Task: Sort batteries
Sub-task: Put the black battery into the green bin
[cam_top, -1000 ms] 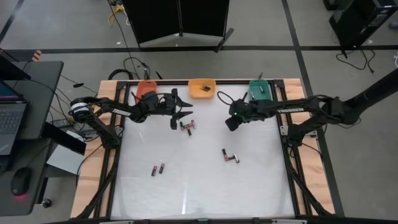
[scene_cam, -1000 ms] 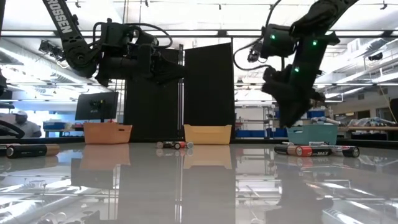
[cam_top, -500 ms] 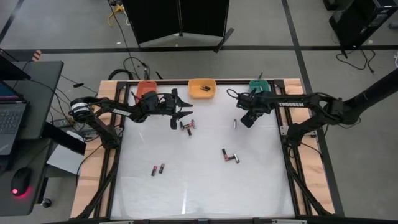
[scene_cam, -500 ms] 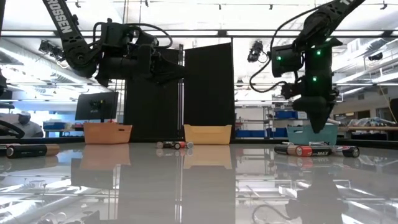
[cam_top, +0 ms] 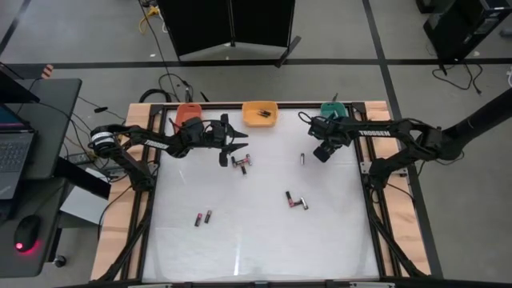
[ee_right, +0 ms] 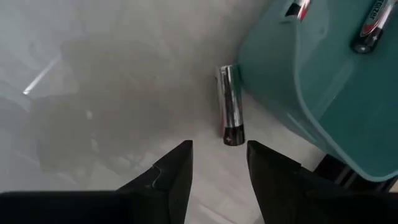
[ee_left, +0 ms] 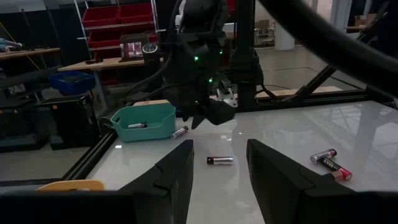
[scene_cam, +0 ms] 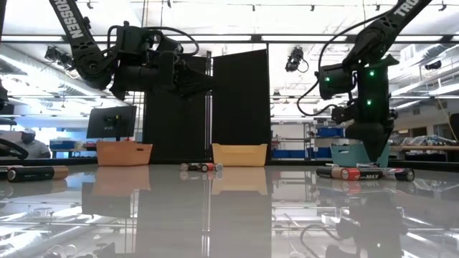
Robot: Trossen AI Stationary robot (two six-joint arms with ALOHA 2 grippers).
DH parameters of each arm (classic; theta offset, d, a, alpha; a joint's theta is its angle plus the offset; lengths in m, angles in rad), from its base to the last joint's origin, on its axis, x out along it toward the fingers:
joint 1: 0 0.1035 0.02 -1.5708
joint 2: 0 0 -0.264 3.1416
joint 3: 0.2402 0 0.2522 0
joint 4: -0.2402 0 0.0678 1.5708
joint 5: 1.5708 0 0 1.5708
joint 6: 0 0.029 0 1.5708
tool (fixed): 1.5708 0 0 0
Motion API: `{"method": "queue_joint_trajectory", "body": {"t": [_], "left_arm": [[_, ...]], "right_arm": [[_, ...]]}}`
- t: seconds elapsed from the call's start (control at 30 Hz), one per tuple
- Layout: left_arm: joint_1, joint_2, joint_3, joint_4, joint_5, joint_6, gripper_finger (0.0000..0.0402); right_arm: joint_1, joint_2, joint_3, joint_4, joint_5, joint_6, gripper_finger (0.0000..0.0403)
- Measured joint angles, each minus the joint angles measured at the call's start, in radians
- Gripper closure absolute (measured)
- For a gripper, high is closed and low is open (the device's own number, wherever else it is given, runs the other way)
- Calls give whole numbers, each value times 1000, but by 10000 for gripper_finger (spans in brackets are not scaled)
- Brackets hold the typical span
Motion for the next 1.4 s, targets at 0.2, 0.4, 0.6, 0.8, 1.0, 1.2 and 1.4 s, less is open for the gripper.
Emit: {"method": "queue_joint_trajectory", "body": {"t": [0.2, 0.4, 0.6, 0.8, 1.0, 1.2, 1.4], "left_arm": [[0, 0, 0, 0, 0, 0, 245], [0, 0, 0, 0, 0, 0, 245], [0, 0, 0, 0, 0, 0, 245], [0, 0, 0, 0, 0, 0, 245], [0, 0, 0, 0, 0, 0, 245], [0, 0, 0, 0, 0, -1, 245], [0, 0, 0, 0, 0, -1, 245]], "right_arm": [[-30, 0, -3, 19, -6, -27, 245], [-50, 1, -3, 29, -13, -46, 247], [-73, 26, -3, 50, -16, -73, 255], [-83, 97, 0, 68, -15, -88, 256], [-82, 111, 1, 74, -37, -97, 277], [-75, 97, -1, 74, -76, -115, 349], [-22, 97, 14, 25, -122, -109, 350]]}}
